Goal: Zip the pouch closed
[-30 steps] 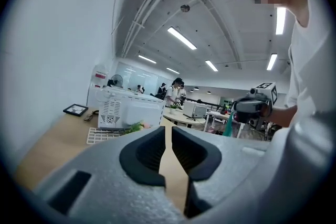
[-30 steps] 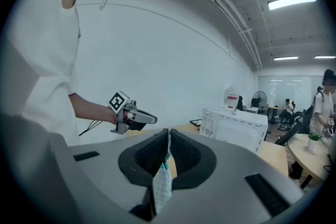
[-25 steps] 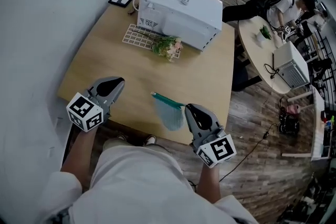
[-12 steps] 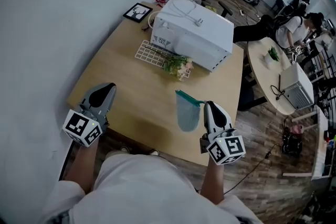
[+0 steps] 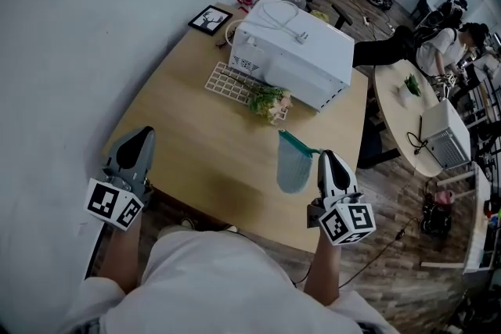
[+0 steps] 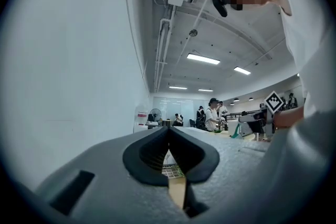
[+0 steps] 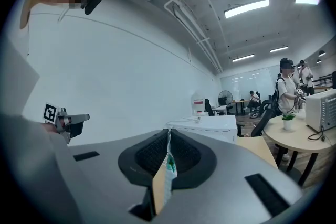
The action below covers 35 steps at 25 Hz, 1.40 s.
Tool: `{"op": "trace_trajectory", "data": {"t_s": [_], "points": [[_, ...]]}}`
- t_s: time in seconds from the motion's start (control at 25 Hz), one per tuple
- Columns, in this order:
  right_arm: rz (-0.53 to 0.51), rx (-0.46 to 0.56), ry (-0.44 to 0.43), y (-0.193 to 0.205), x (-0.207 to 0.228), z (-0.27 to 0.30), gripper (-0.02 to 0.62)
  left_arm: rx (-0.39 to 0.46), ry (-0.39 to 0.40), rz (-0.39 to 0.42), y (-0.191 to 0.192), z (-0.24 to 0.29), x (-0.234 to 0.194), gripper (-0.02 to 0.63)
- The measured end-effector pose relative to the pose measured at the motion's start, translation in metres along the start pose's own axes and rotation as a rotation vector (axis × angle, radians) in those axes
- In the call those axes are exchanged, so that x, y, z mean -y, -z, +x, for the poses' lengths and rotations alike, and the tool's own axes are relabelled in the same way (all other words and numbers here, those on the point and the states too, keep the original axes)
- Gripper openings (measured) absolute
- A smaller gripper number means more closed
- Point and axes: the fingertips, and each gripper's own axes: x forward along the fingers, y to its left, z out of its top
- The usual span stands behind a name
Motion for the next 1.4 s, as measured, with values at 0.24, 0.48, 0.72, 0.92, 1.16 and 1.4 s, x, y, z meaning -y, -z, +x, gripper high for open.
{"op": "trace_trajectory", "data": {"t_s": [0.24,0.48,0.72,0.92,1.16,1.4], "points": [[-0.003,0.015,0.005,-0.008,0.004,-0.003,0.015,0.004,-0.04,-0.009,0.0,-0.009,0.001,0.015],[0.001,0.016,0.002,-0.008,0.0,-0.011,0.015,0.01,-0.041,-0.012,-0.001,-0.005,0.003,0.015],[0.009,0.017,0.01,0.0,-0.003,-0.02,0.015,0.009,-0.044,-0.019,0.006,-0.005,0.001,0.015],[0.012,0.007,0.025,0.005,-0.003,-0.03,0.015,0.013,-0.053,-0.015,0.005,-0.006,-0.005,0.015],[0.011,0.014,0.03,0.008,-0.006,-0.031,0.015,0.013,-0.029,-0.019,0.009,-0.002,0.0,0.015],[0.015,0.024,0.025,0.009,-0.011,-0.033,0.015,0.02,-0.026,-0.011,0.005,-0.004,-0.003,0.015]]}}
